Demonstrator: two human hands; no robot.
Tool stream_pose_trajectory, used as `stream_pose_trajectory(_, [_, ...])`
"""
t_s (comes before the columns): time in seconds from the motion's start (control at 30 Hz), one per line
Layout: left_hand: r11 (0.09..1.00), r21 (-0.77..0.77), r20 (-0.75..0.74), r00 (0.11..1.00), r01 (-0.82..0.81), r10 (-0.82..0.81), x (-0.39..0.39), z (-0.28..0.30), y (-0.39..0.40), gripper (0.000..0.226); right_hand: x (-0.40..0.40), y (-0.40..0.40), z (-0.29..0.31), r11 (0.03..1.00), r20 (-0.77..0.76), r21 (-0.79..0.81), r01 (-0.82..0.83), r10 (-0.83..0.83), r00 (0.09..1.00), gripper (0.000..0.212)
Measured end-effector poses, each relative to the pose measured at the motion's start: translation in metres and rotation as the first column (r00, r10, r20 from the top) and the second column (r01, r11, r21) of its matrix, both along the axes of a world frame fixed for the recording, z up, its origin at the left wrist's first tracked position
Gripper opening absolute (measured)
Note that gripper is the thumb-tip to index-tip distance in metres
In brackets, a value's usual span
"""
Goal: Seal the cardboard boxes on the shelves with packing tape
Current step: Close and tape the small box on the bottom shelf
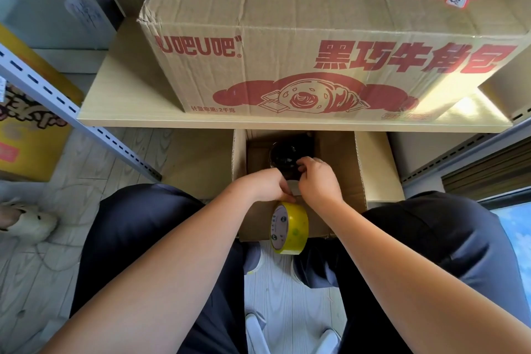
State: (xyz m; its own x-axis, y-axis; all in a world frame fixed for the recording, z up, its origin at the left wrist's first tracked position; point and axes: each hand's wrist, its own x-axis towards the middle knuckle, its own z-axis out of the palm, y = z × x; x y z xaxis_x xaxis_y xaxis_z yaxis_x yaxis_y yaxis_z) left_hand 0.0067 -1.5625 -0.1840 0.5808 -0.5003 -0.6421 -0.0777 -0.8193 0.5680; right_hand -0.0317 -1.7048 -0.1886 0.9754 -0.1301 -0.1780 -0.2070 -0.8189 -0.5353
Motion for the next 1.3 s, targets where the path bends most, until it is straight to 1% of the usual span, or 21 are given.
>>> stream_pose_trajectory(0.07, [1.000,-0.010,0.026,1.000,-0.014,0.014,0.001,-0.005,0.000,0.019,-0.008,-0.002,0.020,0.991,0.058,-0.094,0.095,-0.090,0.994,0.028])
stream_pose_trajectory(0.1, [0.999,-0.015,0.059,0.998,-0.036,0.037,0.002,-0.005,0.000,0.017,-0.014,-0.003,0.028,0.981,0.002,-0.144,0.130,-0.132,0.991,0.034])
stream_pose_trajectory(0.17, [0.995,-0.034,0.129,0.987,-0.095,0.099,0.006,-0.003,-0.003,0.015,-0.026,-0.002,0.034,0.973,-0.249,-0.167,0.161,-0.199,0.948,0.064])
stream_pose_trajectory(0.2, [0.993,-0.036,0.167,0.979,-0.109,0.114,0.009,0.000,-0.004,0.020,-0.031,0.000,0.032,0.978,-0.378,-0.081,0.194,-0.210,0.902,0.075])
stream_pose_trajectory(0.23, [0.994,-0.029,0.198,0.974,-0.104,0.108,0.012,0.001,-0.005,0.023,-0.036,0.002,0.029,0.958,-0.478,0.087,0.274,-0.201,0.855,0.079])
stream_pose_trajectory(0.27, [0.996,-0.016,0.213,0.973,-0.087,0.088,0.015,0.000,-0.006,0.023,-0.038,0.005,0.025,0.868,-0.538,0.315,0.383,-0.169,0.826,0.074])
stream_pose_trajectory(0.3, [0.998,-0.003,0.222,0.973,-0.068,0.067,0.017,-0.002,-0.007,0.022,-0.041,0.008,0.023,0.719,-0.554,0.519,0.463,-0.130,0.823,0.064])
stream_pose_trajectory(0.33, [0.998,0.005,0.227,0.972,-0.057,0.055,0.017,-0.005,-0.007,0.022,-0.042,0.009,0.019,0.568,-0.546,0.655,0.499,-0.102,0.832,0.054])
stream_pose_trajectory(0.37, [0.999,0.010,0.228,0.973,-0.050,0.047,0.017,-0.008,-0.007,0.023,-0.044,0.008,0.016,0.452,-0.541,0.730,0.513,-0.076,0.837,0.048])
stream_pose_trajectory(0.4, [0.999,0.007,0.224,0.974,-0.045,0.042,0.016,-0.010,-0.008,0.023,-0.048,0.007,0.014,0.389,-0.545,0.764,0.515,-0.038,0.837,0.047])
stream_pose_trajectory(0.43, [0.999,0.000,0.216,0.976,-0.042,0.041,0.015,-0.013,-0.009,0.021,-0.054,0.006,0.011,0.397,-0.565,0.758,0.518,0.002,0.825,0.047])
stream_pose_trajectory(0.5, [0.997,-0.034,0.198,0.977,-0.068,0.073,0.015,-0.016,-0.011,0.016,-0.068,0.006,0.005,0.481,-0.662,0.673,0.562,0.053,0.748,0.044])
stream_pose_trajectory(0.53, [0.996,-0.048,0.193,0.977,-0.078,0.086,0.016,-0.017,-0.012,0.016,-0.075,0.006,-0.001,0.474,-0.721,0.629,0.616,0.061,0.690,0.042])
stream_pose_trajectory(0.57, [0.995,-0.055,0.192,0.978,-0.077,0.087,0.017,-0.018,-0.013,0.016,-0.080,0.007,-0.003,0.434,-0.766,0.601,0.671,0.073,0.639,0.041])
stream_pose_trajectory(0.67, [0.997,-0.053,0.187,0.980,-0.059,0.068,0.020,-0.024,-0.012,0.018,-0.080,0.013,-0.009,0.295,-0.817,0.569,0.767,0.104,0.567,0.040])
stream_pose_trajectory(0.73, [0.997,-0.054,0.170,0.984,-0.048,0.057,0.021,-0.027,-0.010,0.020,-0.076,0.015,-0.011,0.284,-0.842,0.537,0.795,0.113,0.528,0.039])
stream_pose_trajectory(0.83, [0.997,-0.048,0.160,0.985,-0.054,0.061,0.023,-0.033,-0.008,0.021,-0.075,0.015,-0.015,0.329,-0.869,0.491,0.807,0.129,0.477,0.043])
stream_pose_trajectory(0.93, [0.997,-0.051,0.166,0.984,-0.063,0.071,0.026,-0.037,-0.009,0.020,-0.076,0.015,-0.023,0.424,-0.879,0.466,0.776,0.121,0.462,0.052])
stream_pose_trajectory(1.03, [0.995,-0.070,0.170,0.981,-0.078,0.088,0.029,-0.041,-0.011,0.019,-0.073,0.017,-0.036,0.491,-0.875,0.449,0.747,0.071,0.479,0.056])
stream_pose_trajectory(1.13, [0.993,-0.081,0.175,0.980,-0.085,0.098,0.030,-0.045,-0.012,0.021,-0.074,0.024,-0.050,0.486,-0.874,0.453,0.748,0.077,0.479,0.060])
stream_pose_trajectory(1.3, [0.990,-0.098,0.150,0.982,-0.103,0.117,0.030,-0.049,-0.008,0.023,-0.077,0.028,-0.063,0.498,-0.840,0.496,0.711,0.069,0.538,0.064])
